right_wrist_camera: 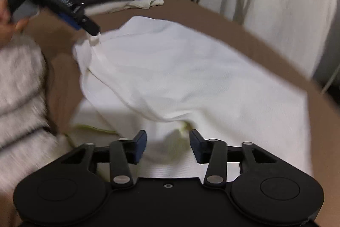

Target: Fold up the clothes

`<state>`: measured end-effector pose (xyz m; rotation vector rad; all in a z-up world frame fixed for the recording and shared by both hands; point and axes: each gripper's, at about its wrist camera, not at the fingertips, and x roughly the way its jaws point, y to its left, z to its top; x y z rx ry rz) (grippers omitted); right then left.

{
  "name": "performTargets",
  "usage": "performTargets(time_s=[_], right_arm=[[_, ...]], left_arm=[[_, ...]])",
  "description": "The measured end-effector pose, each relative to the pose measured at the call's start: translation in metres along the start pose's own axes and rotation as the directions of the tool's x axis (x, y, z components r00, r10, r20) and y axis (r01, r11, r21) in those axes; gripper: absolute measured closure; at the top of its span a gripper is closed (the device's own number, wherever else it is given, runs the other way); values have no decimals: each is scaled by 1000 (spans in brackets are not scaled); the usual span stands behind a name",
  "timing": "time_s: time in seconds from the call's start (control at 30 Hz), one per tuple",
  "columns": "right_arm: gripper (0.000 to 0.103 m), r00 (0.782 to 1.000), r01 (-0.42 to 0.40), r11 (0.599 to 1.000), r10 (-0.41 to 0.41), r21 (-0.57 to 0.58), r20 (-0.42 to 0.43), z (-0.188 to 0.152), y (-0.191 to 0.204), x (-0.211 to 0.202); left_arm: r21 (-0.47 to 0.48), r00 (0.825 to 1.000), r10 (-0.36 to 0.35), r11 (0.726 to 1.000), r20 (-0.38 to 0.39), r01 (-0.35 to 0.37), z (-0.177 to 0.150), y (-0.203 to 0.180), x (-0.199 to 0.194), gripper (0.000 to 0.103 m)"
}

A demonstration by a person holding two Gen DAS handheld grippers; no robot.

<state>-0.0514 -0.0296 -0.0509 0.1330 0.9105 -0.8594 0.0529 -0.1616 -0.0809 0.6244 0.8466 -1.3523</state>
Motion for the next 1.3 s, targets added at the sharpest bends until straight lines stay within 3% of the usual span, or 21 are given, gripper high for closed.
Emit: performTargets(time_s=[0.03,0.07,0.1,0.13,0.17,0.3,0.37,0.47,0.6,0.67,0.7,0.73,0.77,0.87,0.97,1.0,1.07,1.17,1.23,1.3], right_arm=[[53,1000,7,999,-8,-36,-14,1,-10,-2],[54,1000,11,998,-13,-69,-29,2,-20,-3],[53,999,5,998,-8,-68,-40,1,-37,-7],[52,999,-2,998,-2,-62,-50,-1,-55,-11],[52,997,-20,999,17,-34,-70,-1,-72,-11],[52,981,-81,978,112,192,-157,-25,-147,-13],[50,971,-116,928,180,354,-155,-42,-178,-10],[47,951,-155,802,279,577,-132,-69,-223,-6],[46,924,-150,598,367,787,-103,-106,-258,9],[46,916,-95,575,371,813,-155,-113,-259,23],[53,910,-65,566,372,822,-184,-116,-259,30],[68,903,-36,557,373,830,-212,-119,-259,37],[95,899,-67,578,388,813,-202,-114,-255,39],[97,945,-129,728,297,673,-140,-89,-241,8],[97,964,-13,844,154,536,-219,-84,-237,-14],[97,959,8,859,139,511,-247,-86,-239,-14],[97,941,-12,834,196,552,-276,-96,-249,-1],[92,908,-27,765,289,643,-305,-111,-264,27],[91,896,-32,759,309,650,-317,-113,-263,33],[73,914,20,777,241,629,-326,-109,-262,29]], left_arm=[[54,1000,13,998,-22,-12,0,-8,9,28],[150,998,55,988,-43,-48,-3,-18,18,92],[265,990,139,956,-30,-126,-9,-30,20,99],[370,973,232,903,12,-220,-16,-42,19,100],[425,961,270,864,62,-270,-22,-50,11,100],[283,990,118,949,80,-136,-36,-40,-39,98],[299,985,168,938,45,-173,-48,-37,-42,94],[340,960,280,903,1,-263,-61,-36,-30,93],[273,962,274,926,-16,-260,-60,-31,-27,91],[251,967,256,937,-13,-245,-55,-33,-26,79],[246,965,261,936,-12,-250,-53,-34,-24,75],[243,961,275,933,-12,-264,-52,-36,-21,75],[240,957,289,930,-12,-278,-51,-38,-19,75],[230,948,317,925,-24,-303,-50,-40,-14,81],[245,929,365,908,-58,-341,-55,-36,-12,81],[252,920,385,900,-71,-356,-57,-34,-10,81],[254,913,397,896,-92,-364,-60,-31,-8,81],[261,926,368,905,-83,-336,-58,-34,-11,77],[245,940,336,918,-58,-312,-50,-34,-16,65],[216,952,304,932,-27,-291,-40,-30,-21,49]])
